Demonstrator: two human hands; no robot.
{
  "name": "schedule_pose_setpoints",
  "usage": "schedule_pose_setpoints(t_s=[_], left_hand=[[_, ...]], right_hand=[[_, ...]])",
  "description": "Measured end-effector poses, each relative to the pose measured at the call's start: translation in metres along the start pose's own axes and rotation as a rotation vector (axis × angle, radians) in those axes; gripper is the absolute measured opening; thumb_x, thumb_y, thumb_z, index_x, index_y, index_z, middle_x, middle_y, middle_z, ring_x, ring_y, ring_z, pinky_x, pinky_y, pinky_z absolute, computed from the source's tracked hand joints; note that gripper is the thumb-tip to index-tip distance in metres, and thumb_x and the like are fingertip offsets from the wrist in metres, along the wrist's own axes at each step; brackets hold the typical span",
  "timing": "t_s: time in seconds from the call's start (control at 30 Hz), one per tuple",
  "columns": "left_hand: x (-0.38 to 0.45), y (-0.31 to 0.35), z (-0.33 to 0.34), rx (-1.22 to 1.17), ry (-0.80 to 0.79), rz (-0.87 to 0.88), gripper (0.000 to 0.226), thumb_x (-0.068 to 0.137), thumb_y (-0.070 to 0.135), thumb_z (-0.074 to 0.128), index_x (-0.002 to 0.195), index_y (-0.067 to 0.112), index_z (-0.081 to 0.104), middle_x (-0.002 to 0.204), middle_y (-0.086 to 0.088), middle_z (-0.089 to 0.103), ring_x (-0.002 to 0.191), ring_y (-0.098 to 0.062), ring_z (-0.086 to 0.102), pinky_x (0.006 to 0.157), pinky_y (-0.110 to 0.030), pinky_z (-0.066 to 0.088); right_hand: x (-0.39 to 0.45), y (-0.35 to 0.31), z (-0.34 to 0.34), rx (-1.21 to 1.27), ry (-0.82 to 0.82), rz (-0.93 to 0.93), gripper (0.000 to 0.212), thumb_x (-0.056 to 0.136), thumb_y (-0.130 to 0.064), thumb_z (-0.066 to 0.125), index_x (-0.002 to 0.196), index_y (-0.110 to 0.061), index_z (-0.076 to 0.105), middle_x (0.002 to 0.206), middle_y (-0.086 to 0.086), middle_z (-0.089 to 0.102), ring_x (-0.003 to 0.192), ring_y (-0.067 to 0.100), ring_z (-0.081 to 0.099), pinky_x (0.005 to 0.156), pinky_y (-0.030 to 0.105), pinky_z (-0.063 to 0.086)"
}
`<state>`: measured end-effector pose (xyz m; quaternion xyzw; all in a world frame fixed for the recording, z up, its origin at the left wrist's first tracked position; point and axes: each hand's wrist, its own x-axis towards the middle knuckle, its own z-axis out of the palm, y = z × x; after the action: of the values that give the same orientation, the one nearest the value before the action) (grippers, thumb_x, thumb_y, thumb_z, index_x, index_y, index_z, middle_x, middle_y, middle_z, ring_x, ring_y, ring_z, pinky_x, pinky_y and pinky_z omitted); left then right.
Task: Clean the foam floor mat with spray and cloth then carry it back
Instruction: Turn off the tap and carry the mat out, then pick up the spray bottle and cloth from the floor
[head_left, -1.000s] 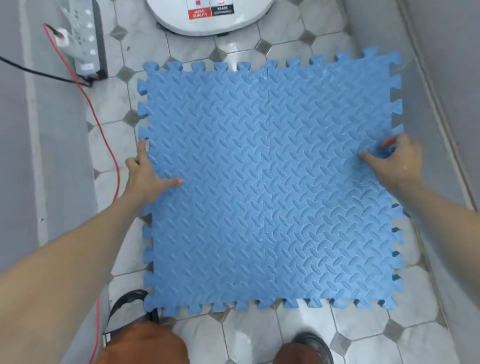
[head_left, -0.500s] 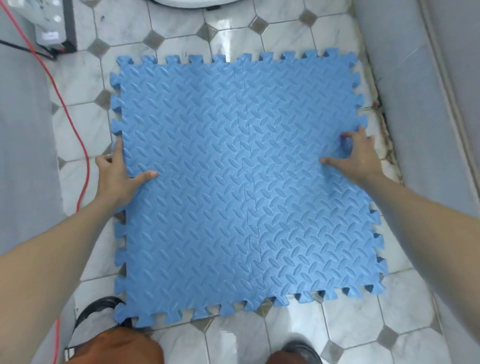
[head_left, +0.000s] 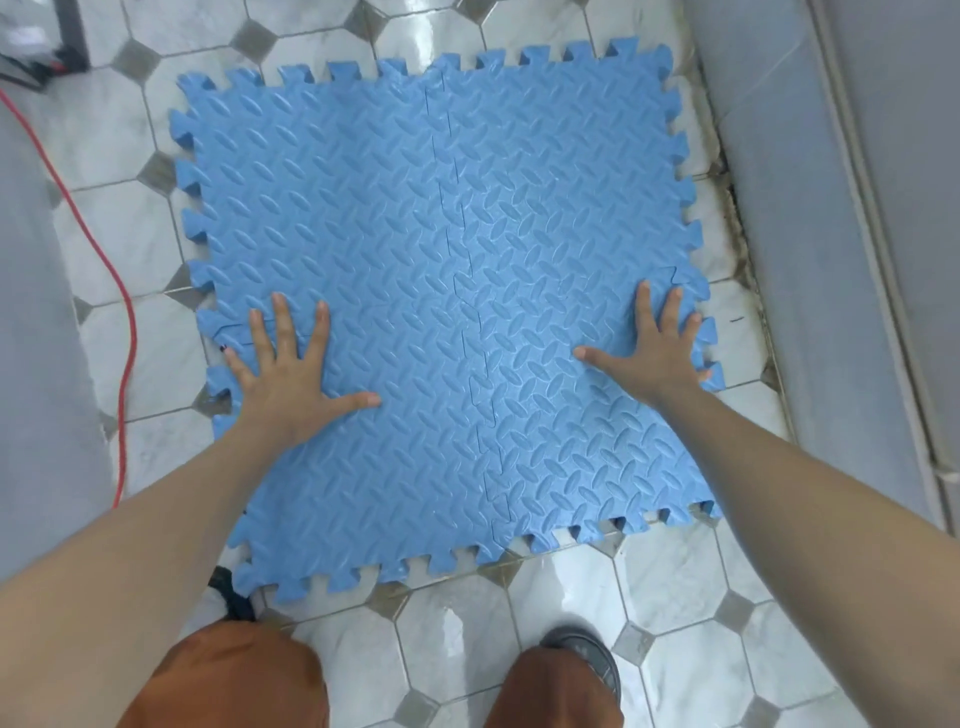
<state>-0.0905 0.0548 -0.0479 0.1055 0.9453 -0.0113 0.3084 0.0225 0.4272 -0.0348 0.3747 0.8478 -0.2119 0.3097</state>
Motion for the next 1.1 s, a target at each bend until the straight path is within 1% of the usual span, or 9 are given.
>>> schedule_pose_setpoints(t_s=[0.1,0.3,0.47,0.53,0.57,0.63,0.7,0.87,1.1], left_hand=[[0.006,0.002,-0.009,0.054,-0.042,0.002,0.126,0.051,0.096,0.035,0.140,0.041,-0.034,0.152,-0.007,-0.039,0.143,-0.035,-0.028,0.111,-0.067,-0.003],[-0.002,0.022,-0.040,0.023,-0.134,-0.023,0.122,0.068,0.082,0.050,0.149,0.029,-0.024,0.155,-0.009,-0.032,0.146,-0.034,-0.019,0.115,-0.062,0.007],[-0.068,0.054,-0.090,0.052,-0.079,0.100,0.113,0.077,0.074,0.050,0.151,0.021,-0.017,0.159,-0.012,-0.021,0.148,-0.034,-0.008,0.118,-0.051,0.010],[-0.104,0.071,-0.124,0.102,-0.096,0.143,0.099,0.084,0.067,0.048,0.154,0.019,-0.004,0.161,-0.013,-0.007,0.148,-0.033,0.007,0.117,-0.047,0.017],[-0.123,0.079,-0.144,0.111,-0.091,0.164,0.087,0.089,0.061,0.046,0.153,0.016,0.010,0.160,-0.015,0.010,0.145,-0.031,0.022,0.115,-0.044,0.023],[-0.163,0.096,-0.186,0.099,-0.065,0.199,0.054,0.095,0.046,0.045,0.140,0.016,0.039,0.138,-0.011,0.048,0.123,-0.028,0.052,0.102,-0.039,0.038],[-0.207,0.112,-0.229,0.043,-0.086,0.187,0.034,0.097,0.036,0.044,0.124,0.018,0.052,0.119,-0.006,0.061,0.107,-0.026,0.061,0.090,-0.036,0.046],[-0.305,0.144,-0.338,-0.111,-0.101,0.140,0.025,0.095,0.029,0.046,0.116,0.019,0.056,0.113,-0.004,0.061,0.101,-0.024,0.062,0.082,-0.035,0.048],[-0.399,0.193,-0.455,-0.037,-0.075,0.430,0.025,0.097,0.024,0.046,0.119,0.017,0.055,0.117,-0.003,0.058,0.099,-0.023,0.062,0.078,-0.033,0.046]], right_hand=[[0.005,0.002,-0.002,-0.012,-0.030,-0.003,0.121,0.066,-0.082,0.059,0.148,-0.046,-0.022,0.158,-0.010,-0.033,0.148,0.031,-0.024,0.106,0.076,0.010],[-0.011,0.018,-0.036,0.014,-0.086,-0.126,0.116,0.076,-0.047,0.078,0.155,-0.037,-0.006,0.164,0.002,-0.015,0.151,0.031,-0.012,0.119,0.056,0.016],[-0.098,0.026,-0.060,0.004,-0.091,-0.090,0.097,0.083,-0.049,0.071,0.156,-0.036,0.009,0.165,0.002,-0.004,0.151,0.034,-0.001,0.117,0.054,0.018],[-0.142,0.026,-0.079,0.062,-0.065,-0.068,0.080,0.086,-0.049,0.067,0.153,-0.029,0.028,0.165,0.005,0.011,0.149,0.030,0.016,0.117,0.048,0.024],[-0.165,0.025,-0.092,0.103,-0.050,-0.051,0.069,0.088,-0.048,0.065,0.148,-0.025,0.039,0.162,0.007,0.023,0.146,0.028,0.028,0.115,0.043,0.029],[-0.217,0.022,-0.122,0.177,-0.039,-0.001,0.051,0.090,-0.044,0.063,0.136,-0.023,0.054,0.147,0.006,0.048,0.132,0.024,0.048,0.107,0.037,0.038],[-0.270,0.020,-0.155,0.225,-0.031,0.028,0.041,0.092,-0.044,0.059,0.128,-0.025,0.058,0.134,0.003,0.060,0.117,0.023,0.058,0.097,0.036,0.045],[-0.387,0.017,-0.245,0.307,0.011,0.104,0.037,0.093,-0.042,0.057,0.126,-0.026,0.059,0.125,0.001,0.064,0.111,0.022,0.060,0.095,0.035,0.045],[-0.531,0.022,-0.330,0.571,0.206,0.317,0.040,0.092,-0.040,0.058,0.128,-0.024,0.057,0.127,0.002,0.063,0.116,0.026,0.058,0.091,0.035,0.045]])
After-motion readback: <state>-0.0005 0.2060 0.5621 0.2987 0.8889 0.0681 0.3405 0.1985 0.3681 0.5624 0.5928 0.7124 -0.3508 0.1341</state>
